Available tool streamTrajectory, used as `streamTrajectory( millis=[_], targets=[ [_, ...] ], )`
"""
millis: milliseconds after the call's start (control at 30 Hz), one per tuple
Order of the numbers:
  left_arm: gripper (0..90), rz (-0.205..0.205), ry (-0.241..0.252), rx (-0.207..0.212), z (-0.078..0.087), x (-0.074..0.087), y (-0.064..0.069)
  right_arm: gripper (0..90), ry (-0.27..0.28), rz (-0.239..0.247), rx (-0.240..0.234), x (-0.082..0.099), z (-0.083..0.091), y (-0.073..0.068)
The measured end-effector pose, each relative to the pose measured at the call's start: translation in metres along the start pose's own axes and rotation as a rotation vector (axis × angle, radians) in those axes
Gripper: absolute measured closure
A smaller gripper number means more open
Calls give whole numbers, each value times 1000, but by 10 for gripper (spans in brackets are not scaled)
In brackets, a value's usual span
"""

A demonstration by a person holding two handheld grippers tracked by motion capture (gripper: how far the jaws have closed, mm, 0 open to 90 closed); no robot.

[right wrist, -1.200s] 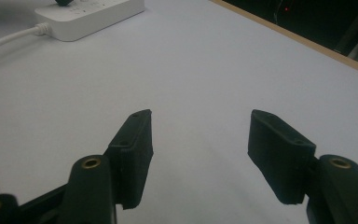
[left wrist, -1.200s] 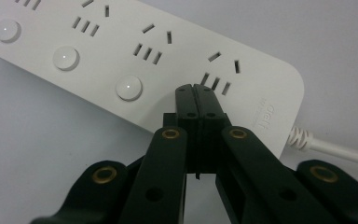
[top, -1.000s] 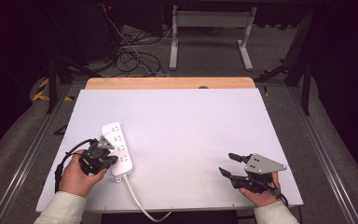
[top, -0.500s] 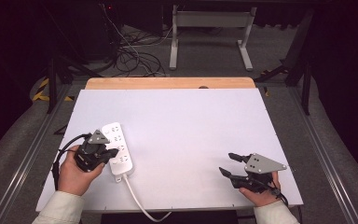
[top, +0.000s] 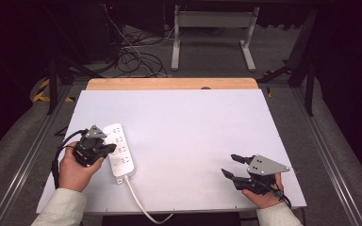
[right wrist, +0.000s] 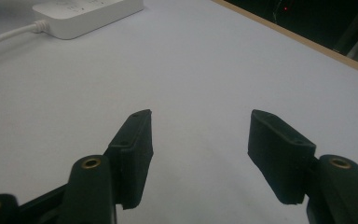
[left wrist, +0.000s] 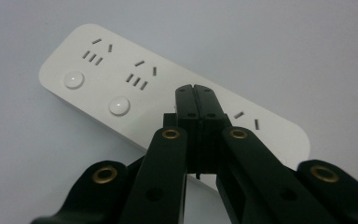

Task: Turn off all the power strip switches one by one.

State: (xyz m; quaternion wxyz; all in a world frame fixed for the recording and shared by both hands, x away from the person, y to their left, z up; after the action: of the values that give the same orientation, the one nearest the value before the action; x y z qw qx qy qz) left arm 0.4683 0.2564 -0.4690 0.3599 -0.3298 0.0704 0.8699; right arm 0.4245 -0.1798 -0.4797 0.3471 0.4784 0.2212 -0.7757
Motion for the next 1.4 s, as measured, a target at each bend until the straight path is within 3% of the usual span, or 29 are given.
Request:
streamTrajectory(
  millis=[333,700,867,1067,1400],
  targets=[
    [900,64,-25,-11,-15,12,-19,410,0,0,1,0,0,0],
    [900,46,-27,7,-16,12,-15,410,-1,-1,2,0,0,1],
    [900,45,-57,32,-22,14,-13,410,-4,-1,2,1,0,1],
    [900,52,-55,64,-23,14,-14,410,-3,1,2,1,0,1],
    [900,42,-58,45,-25,15,-12,410,-4,0,1,1,0,0]
  ],
)
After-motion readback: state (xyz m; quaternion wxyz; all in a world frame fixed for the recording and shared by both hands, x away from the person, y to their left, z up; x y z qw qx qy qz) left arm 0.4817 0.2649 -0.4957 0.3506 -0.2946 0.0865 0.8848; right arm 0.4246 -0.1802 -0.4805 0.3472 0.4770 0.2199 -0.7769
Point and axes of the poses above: each handheld gripper's, and its own axes: z roughly backward along the jaws, x roughly out of its underside, y roughly to its right, the point moved 6 cm from there along -z, roughly forward along the jaws, and after that the axes turned 10 degrees about -z, right-handed, at the moved point
